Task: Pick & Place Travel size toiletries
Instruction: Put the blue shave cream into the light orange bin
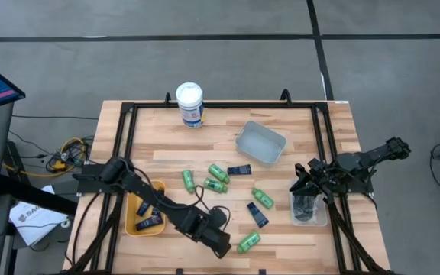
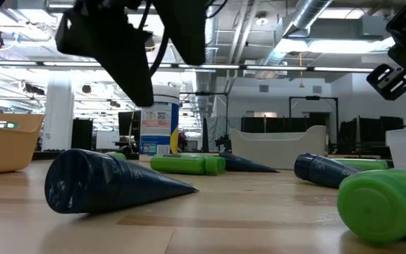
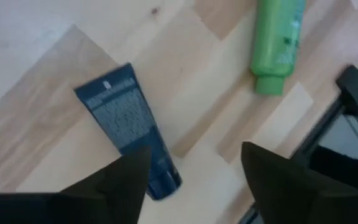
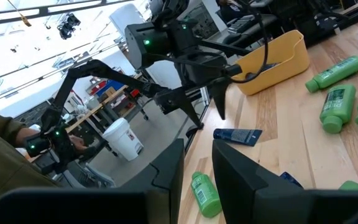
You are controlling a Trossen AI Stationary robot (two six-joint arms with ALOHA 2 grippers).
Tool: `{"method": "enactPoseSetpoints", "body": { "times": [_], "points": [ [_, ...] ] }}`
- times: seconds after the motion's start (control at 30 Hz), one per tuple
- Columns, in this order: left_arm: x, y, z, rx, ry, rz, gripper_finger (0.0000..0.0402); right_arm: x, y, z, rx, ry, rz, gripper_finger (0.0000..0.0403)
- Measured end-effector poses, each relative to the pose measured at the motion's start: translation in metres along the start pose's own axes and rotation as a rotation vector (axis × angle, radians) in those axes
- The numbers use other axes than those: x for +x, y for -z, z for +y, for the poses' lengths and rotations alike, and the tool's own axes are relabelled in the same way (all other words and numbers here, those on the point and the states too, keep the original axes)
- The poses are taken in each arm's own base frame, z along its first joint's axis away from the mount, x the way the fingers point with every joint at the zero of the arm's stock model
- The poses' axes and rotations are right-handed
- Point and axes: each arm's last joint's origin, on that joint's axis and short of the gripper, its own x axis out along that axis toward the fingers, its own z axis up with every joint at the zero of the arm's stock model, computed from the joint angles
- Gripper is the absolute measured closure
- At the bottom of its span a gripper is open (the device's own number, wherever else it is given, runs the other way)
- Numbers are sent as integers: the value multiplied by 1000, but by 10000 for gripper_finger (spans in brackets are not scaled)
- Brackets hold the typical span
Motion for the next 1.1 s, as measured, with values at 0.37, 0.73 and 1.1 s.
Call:
{"method": "enactPoseSetpoints", "body": {
  "times": [0.37,0.73,1.1],
  "points": [
    [12,0,11,-45,-59,5,148,0,0,0,0,0,0,327],
    [23,7,22,-106,-87,69,156,0,0,0,0,0,0,326],
    [41,10,22,-109,-99,95,156,0,0,0,0,1,0,326]
  ]
}}
